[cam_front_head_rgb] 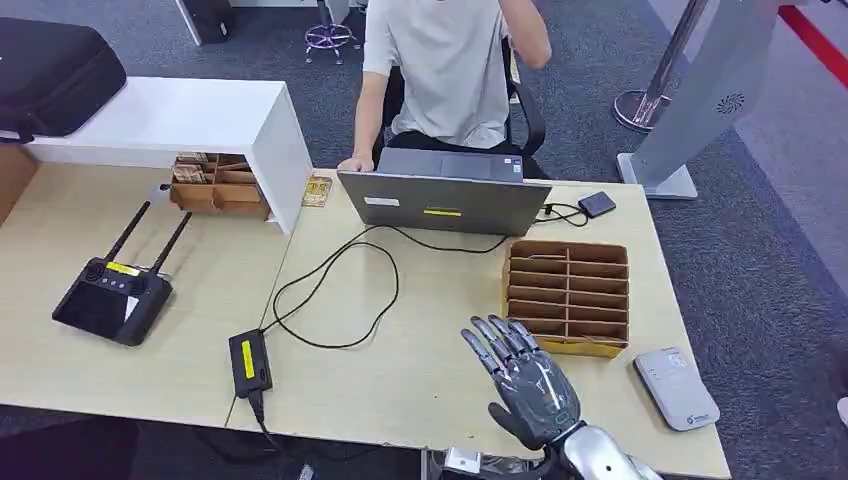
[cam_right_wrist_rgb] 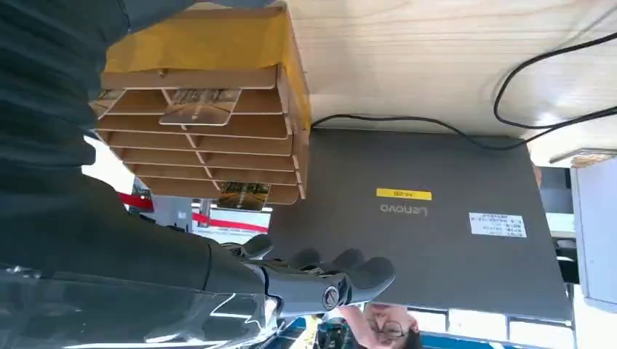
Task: Pass the card to the sensor for recognition and then transmit it.
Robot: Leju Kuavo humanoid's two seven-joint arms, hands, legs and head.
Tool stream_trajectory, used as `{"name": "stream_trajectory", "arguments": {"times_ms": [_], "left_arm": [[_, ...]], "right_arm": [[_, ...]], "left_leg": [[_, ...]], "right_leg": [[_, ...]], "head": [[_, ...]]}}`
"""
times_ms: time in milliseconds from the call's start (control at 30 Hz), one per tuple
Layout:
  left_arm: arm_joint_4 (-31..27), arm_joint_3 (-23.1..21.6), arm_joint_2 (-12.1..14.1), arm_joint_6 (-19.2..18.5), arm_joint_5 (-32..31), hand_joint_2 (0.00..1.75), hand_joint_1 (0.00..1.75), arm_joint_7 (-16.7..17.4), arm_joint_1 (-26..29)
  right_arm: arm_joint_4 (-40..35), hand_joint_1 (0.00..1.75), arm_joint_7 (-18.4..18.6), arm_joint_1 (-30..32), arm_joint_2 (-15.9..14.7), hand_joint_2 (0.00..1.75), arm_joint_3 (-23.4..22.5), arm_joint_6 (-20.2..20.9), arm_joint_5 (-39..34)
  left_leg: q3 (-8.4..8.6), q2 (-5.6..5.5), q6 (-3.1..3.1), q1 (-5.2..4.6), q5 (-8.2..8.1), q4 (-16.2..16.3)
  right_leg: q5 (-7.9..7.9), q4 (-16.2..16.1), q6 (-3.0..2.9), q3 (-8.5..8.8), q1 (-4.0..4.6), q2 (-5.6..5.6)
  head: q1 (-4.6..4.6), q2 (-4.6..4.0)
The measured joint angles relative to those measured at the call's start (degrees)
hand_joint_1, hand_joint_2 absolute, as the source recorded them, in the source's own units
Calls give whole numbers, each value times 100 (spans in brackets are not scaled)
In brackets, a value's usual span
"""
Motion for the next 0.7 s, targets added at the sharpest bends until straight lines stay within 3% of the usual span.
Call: {"name": "stream_trajectory", "arguments": {"times_ms": [300, 700], "left_arm": [[0, -37, -17, -17, -57, 175, 0, 26, -27], [0, -101, -15, -24, -72, 175, 0, 26, -28]], "right_arm": [[477, 0, 31, -295, 291, 175, 35, -98, 2], [835, 0, 127, -356, 295, 175, -181, -199, 11]], "left_leg": [[1, 1, 0, 0, 0, 0], [0, 1, 0, -1, 0, 0]], "right_leg": [[0, 0, 0, -1, 0, 1], [0, 0, 0, -1, 0, 1]], "head": [[2, 0], [0, 0]]}}
